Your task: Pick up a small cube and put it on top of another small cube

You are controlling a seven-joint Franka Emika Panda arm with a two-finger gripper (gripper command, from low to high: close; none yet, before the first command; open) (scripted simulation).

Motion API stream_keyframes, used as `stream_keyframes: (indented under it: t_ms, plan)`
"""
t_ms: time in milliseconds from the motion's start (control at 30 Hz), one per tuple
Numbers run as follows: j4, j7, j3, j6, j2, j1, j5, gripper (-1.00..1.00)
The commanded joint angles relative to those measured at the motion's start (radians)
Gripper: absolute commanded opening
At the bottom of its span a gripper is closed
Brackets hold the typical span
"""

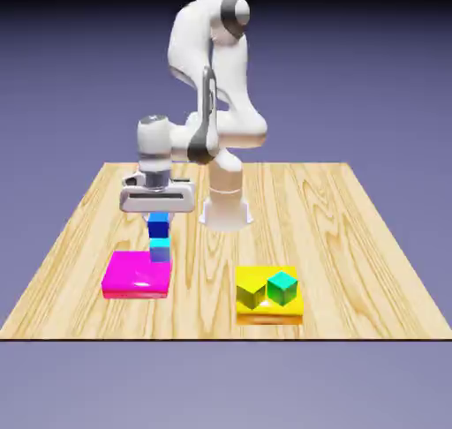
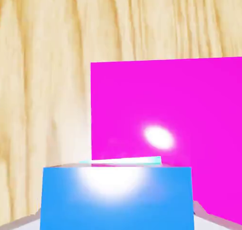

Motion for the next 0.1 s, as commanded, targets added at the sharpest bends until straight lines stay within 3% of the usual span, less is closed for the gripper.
stream_keyframes:
  t_ms: [0,67]
  plan:
    - [0.0,-0.001,0.0,0.001,0.0,0.0,0.001,1.0]
    - [0.001,0.008,0.016,-0.037,-0.036,-0.019,-0.012,1.0]
